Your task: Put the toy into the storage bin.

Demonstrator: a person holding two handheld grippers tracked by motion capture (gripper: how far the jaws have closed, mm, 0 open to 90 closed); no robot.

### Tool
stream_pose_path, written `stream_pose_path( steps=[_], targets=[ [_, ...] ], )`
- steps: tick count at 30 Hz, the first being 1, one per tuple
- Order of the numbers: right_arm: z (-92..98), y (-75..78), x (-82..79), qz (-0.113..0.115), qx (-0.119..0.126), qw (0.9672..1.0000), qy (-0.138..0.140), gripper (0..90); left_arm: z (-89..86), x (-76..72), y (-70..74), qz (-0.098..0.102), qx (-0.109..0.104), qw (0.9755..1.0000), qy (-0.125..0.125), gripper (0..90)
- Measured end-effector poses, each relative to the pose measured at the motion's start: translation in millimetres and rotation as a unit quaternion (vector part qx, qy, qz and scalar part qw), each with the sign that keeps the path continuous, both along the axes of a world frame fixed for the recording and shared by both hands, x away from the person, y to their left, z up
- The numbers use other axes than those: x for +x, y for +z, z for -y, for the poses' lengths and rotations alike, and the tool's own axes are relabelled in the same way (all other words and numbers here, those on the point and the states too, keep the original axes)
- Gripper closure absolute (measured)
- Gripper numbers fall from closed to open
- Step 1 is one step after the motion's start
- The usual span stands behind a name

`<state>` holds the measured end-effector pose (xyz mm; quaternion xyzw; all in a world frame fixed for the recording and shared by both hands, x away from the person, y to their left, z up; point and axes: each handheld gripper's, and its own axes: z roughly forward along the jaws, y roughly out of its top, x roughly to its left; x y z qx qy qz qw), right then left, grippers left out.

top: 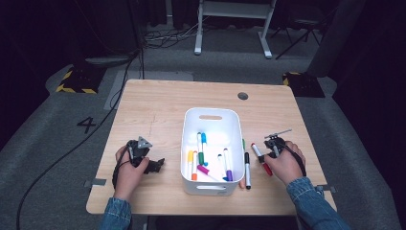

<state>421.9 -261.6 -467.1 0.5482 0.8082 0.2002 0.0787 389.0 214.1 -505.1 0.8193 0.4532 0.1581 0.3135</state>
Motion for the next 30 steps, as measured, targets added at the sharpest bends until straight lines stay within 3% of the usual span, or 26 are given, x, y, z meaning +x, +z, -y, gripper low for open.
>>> stream_pose_path(
  steps=[5, 14, 19, 30],
  targets=[
    [4.1, 6.7, 0.8, 0.002, 0.022, 0.9997, -0.002, 77.1, -0.4, 0.2, 0.1, 0.001, 0.001, 1.0, 0.0, 0.2],
    [5.4, 34.0, -5.6, 0.023, 0.074, 0.9969, 0.009, 77.0, -0.3, 0.2, 0.1, 0.001, 0.0, 1.0, 0.0, 0.1],
    [4.6, 48.2, -10.1, 0.035, 0.086, 0.9956, 0.016, 77.1, -0.3, 0.2, 0.1, 0.001, 0.001, 1.0, 0.0, 0.1],
    [0.5, 80.0, -22.5, 0.063, 0.125, 0.9894, 0.04, 77.0, -0.4, 0.2, 0.1, 0.001, 0.001, 1.0, 0.0, 0.2]
  ],
)
